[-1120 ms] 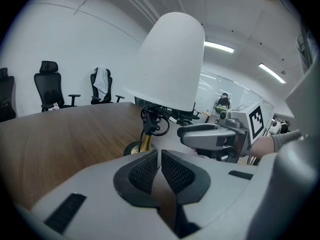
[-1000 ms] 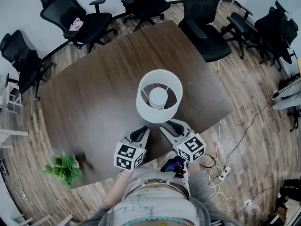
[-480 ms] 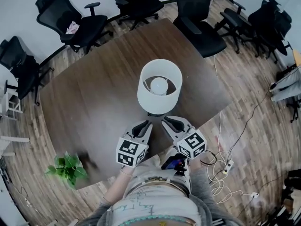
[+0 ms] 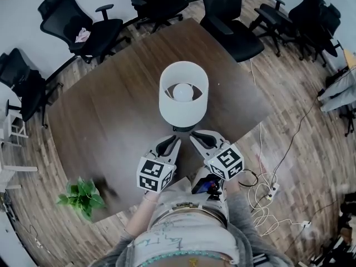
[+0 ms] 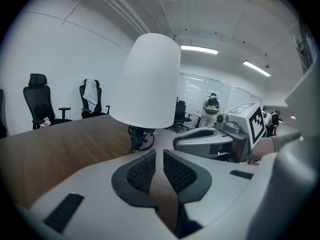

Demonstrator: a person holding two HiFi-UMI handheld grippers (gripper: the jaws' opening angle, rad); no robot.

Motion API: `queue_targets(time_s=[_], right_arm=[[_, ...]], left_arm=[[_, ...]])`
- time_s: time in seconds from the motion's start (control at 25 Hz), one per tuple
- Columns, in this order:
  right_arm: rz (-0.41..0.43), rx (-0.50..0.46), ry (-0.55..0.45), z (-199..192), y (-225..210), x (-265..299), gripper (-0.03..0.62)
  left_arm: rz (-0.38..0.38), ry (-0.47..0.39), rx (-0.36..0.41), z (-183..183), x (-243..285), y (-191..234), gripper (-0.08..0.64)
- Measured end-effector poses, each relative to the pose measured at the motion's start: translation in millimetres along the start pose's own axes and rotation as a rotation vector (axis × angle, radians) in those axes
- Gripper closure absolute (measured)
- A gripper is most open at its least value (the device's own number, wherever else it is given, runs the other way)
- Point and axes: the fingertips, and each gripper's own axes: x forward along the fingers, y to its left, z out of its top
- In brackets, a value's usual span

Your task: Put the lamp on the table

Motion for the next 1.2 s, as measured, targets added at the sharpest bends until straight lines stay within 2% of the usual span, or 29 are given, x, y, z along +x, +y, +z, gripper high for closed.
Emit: queue_targets(time_s=[0.32, 0.68, 0.88, 1.2], right_arm=[[0.029, -0.016, -0.008, 10, -16, -15, 0.554], [0.077, -0.060, -0.004, 20, -33, -52, 0.554], [0.102, -0.087, -0.004, 22, -34, -65, 0.554], [0.122, -0.118, 0.016, 15, -23, -81, 0.554]], left_arm=[[0.065, -0.013, -0.025, 9, 8, -4, 0.518], [0.141, -0.032, -0.066, 16, 15, -33, 0.518], [0.187, -0.047, -0.070, 20, 11, -44, 0.520], [0.211, -0.062, -0.077, 24, 1, -70, 0.522]])
